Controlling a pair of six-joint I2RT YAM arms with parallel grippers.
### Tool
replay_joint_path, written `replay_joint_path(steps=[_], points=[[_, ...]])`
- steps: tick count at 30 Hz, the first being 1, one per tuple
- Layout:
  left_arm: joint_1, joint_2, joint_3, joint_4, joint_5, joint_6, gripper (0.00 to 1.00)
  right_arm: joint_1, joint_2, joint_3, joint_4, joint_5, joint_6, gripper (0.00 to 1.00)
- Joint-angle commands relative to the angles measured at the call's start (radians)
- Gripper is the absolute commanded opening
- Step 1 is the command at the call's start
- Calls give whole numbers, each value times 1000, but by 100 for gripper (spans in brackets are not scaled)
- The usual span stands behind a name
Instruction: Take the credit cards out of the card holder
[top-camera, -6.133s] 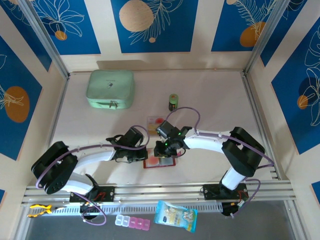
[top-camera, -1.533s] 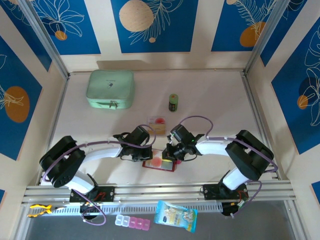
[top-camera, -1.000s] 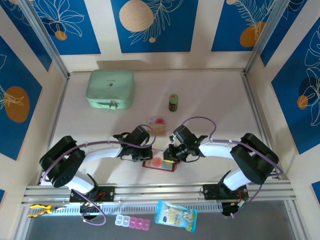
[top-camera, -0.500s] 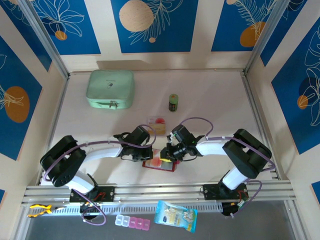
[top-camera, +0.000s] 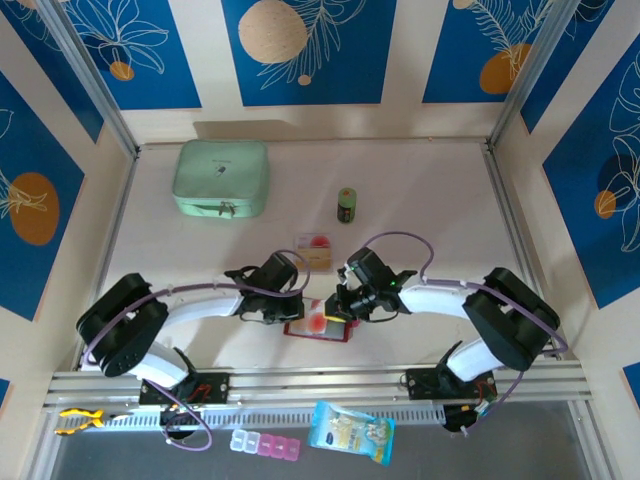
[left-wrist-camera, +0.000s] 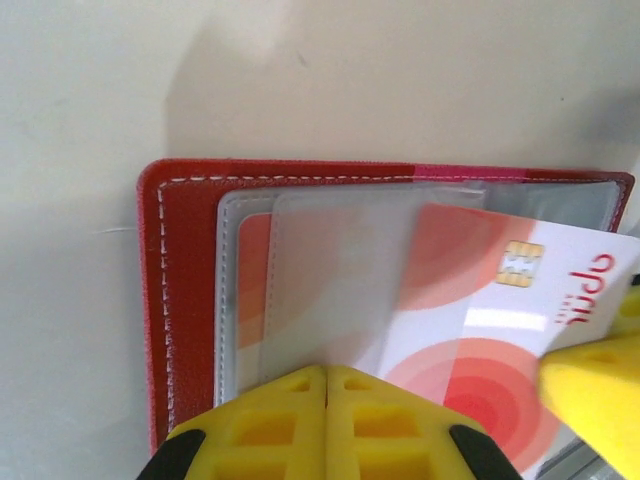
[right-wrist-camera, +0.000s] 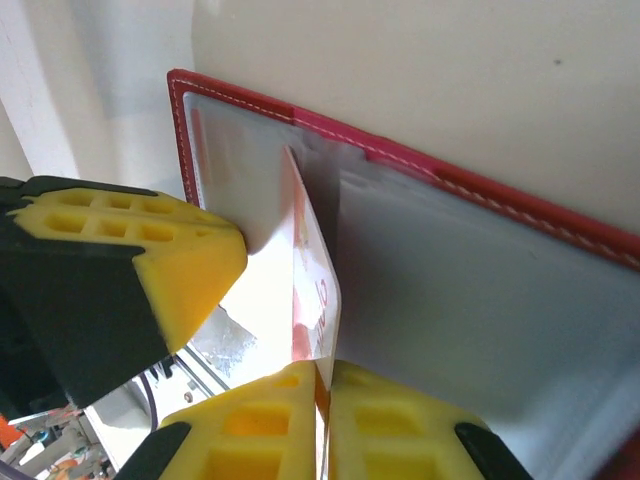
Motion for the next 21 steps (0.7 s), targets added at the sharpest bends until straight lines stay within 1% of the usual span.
replay_joint_path(steps=[1,7,11,13,16,21], points=[[1,-6,-41,-68,-47,-24,2,-6,-59,-19,-124,45,-26,9],[1,-36,-58,-40,-43,-46,3,-7,-136,26,-243,75,-82,8],[1,-71,-45,-55,-66,-51,5,-16,-175,87,-350,110,-164,7],[1,-88,-32,-70,-80,-47,7,-23,-184,129,-408,123,-230,5],[4,-115,-16,-88,-98,-36,9,-30,-181,210,-503,144,-372,0],[24,-174,-15,-105,-115,-20,11,-30,-137,354,-663,255,-664,0]])
